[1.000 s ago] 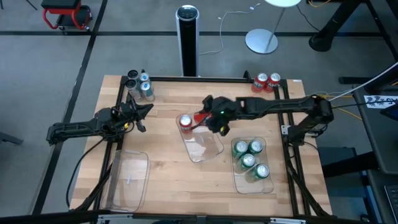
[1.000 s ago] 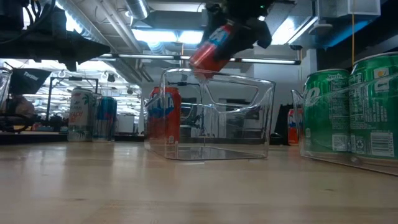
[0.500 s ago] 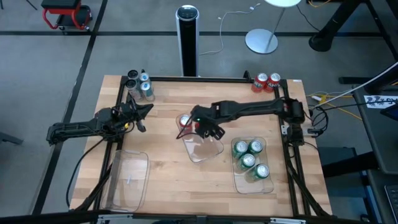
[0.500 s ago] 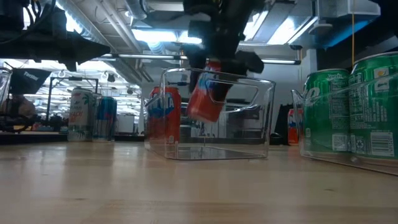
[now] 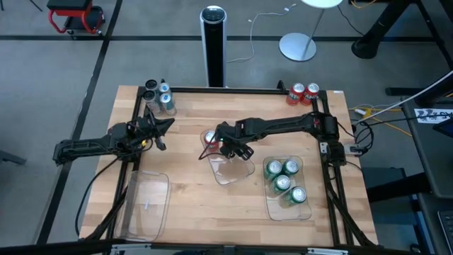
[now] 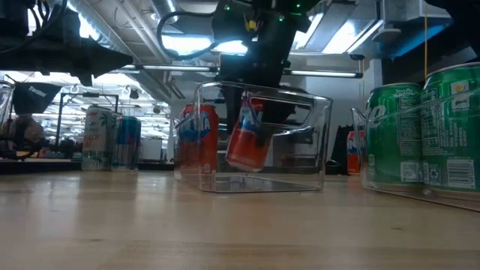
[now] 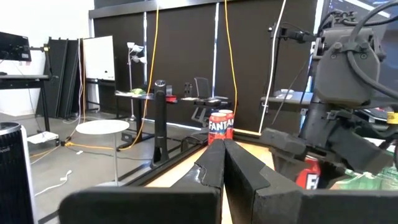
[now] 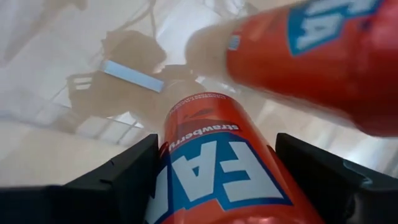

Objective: Sort soda cans
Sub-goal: Put the bottom orange soda can into the middle transparent bin

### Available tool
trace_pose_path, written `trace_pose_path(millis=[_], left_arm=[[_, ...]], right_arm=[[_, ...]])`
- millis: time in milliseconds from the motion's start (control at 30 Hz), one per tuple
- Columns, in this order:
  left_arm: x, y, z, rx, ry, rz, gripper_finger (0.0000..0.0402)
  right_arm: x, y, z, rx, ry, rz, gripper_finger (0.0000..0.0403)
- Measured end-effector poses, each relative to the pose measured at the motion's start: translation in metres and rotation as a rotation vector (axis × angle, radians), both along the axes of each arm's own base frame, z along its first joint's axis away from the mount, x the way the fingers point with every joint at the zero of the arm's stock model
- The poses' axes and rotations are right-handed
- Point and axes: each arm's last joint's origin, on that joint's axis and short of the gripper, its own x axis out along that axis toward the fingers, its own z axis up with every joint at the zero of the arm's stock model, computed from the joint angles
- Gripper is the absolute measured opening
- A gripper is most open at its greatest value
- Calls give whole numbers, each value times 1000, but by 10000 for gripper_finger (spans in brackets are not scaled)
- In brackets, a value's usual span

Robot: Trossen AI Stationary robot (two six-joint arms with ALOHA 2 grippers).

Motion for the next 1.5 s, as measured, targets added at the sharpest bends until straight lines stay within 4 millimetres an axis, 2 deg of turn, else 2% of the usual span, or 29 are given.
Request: trace_pose_path(millis=[633,1200,1500], left_arm=[[0,0,0,-1,-1,0,0],[0,0,0,-1,0,0,0],[0,0,0,-1,2,0,0]], right_arm=[[5,-4,2,-65,-55,-31,331],[10,-5,-9,-76,-51,-7,333],[16,-5,10,-75,-103,-7,333]])
